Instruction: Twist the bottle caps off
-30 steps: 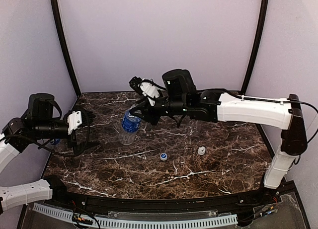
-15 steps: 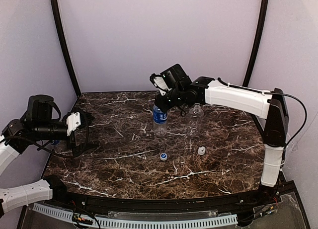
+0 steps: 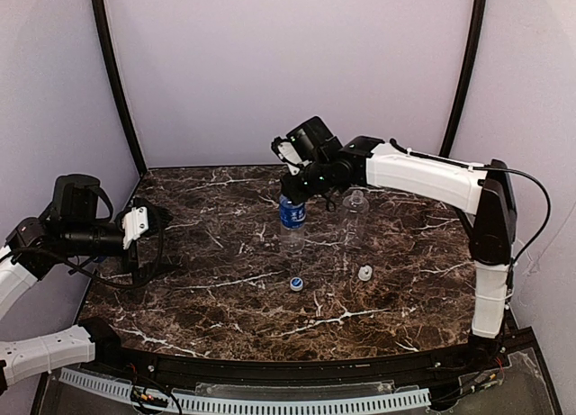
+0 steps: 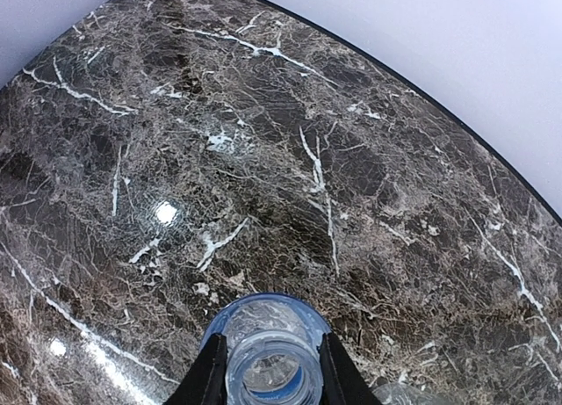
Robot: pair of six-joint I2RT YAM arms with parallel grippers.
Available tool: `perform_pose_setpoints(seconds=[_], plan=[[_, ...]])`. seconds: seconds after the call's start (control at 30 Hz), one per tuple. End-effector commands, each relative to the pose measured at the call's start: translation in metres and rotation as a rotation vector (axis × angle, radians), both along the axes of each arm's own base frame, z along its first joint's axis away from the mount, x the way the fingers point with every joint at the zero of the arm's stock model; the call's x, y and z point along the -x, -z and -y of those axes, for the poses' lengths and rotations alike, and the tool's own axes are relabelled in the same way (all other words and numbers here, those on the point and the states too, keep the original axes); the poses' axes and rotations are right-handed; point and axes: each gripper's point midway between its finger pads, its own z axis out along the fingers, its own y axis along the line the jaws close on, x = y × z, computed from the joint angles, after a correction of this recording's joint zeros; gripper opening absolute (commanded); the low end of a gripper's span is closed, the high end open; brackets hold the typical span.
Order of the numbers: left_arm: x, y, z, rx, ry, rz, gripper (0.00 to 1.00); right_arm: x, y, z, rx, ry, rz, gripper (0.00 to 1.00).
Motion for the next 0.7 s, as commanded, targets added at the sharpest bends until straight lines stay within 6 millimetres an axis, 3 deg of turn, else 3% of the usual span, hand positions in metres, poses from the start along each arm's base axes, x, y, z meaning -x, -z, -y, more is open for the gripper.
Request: perform_pose_setpoints(seconds=[0.0, 0.1, 0.27, 0.37, 0.5, 0.63, 0.67], plan=[[0.0, 0.003, -0.001, 0.002, -0.009, -0.02, 0.99, -0.004, 0.005, 0.0, 0.009, 0.013, -0.022, 0.42], [-0.008, 0.0, -0.002, 0.017, -0.046, -0.007, 0.99, -0.003, -0.001, -0.006, -0.005, -0.017, -0.019, 0.61], [-0.034, -0.019, -0.011, 0.076, -0.195, 0.047, 0.99, -0.005, -0.024, -0.01, -0.032, -0.044, 0.023, 0.76], [-0.065, -0.041, -0.043, 0.119, -0.425, 0.13, 0.99, -0.006, -0.044, -0.012, -0.048, -0.065, 0.066, 0.89], [-0.084, -0.067, -0.089, 0.152, -0.674, 0.193, 0.99, -0.003, -0.077, -0.016, -0.098, -0.103, 0.13, 0.91], [-0.091, -0.073, -0.134, 0.122, -0.896, 0.175, 0.94, 0.006, -0.107, -0.019, -0.177, -0.144, 0.187, 0.91], [-0.091, -0.066, -0.145, 0.079, -0.952, 0.147, 0.93, 0.009, -0.112, -0.02, -0.197, -0.155, 0.196, 0.91]])
